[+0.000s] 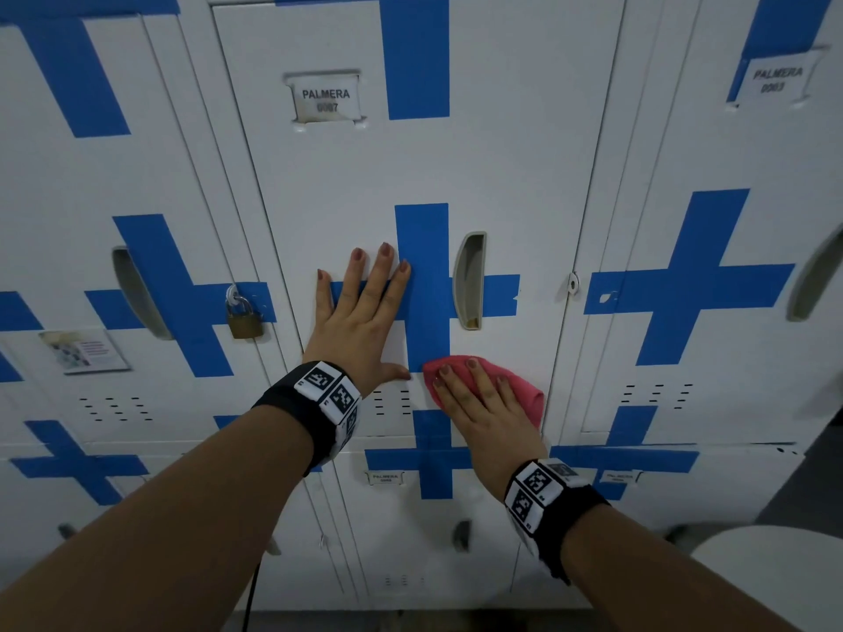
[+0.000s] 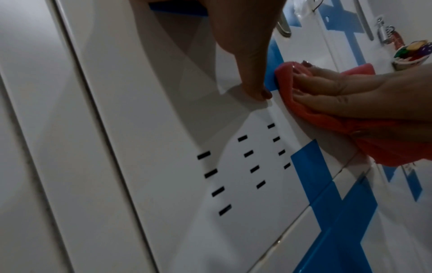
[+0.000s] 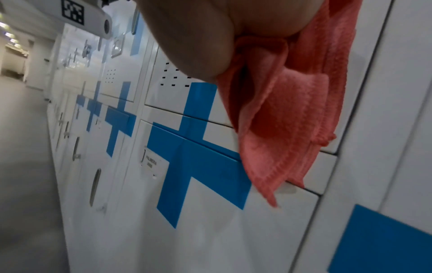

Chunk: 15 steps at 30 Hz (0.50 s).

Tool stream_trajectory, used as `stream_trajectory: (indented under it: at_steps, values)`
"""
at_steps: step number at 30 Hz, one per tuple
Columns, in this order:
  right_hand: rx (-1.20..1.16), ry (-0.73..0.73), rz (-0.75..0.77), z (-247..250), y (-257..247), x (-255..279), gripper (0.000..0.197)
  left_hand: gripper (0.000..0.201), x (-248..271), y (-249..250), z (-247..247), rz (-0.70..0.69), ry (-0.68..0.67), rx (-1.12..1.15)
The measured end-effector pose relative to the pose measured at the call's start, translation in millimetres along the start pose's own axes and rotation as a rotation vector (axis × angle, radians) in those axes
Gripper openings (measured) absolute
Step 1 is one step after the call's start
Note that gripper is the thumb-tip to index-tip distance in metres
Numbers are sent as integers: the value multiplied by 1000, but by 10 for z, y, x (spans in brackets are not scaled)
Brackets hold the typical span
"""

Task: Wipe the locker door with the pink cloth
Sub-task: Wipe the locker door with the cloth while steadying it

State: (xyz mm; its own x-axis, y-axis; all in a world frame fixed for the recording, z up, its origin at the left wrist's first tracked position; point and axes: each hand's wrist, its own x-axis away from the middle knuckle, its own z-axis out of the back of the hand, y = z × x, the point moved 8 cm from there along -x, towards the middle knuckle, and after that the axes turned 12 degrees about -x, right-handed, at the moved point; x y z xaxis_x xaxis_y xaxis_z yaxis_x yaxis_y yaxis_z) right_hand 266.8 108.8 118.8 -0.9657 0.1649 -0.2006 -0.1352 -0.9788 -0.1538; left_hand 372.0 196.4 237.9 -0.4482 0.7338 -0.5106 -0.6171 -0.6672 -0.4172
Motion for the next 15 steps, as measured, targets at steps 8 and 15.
stream_trajectory:
  at_steps: [8, 15]
  values:
    - [284, -235, 123, -56, 156, 114, 84, 144, -1, 2, 4, 0, -14, -2]
    - [254, -208, 129, -71, 300, 214, 79, 142, 8, 2, 17, 2, -39, -4]
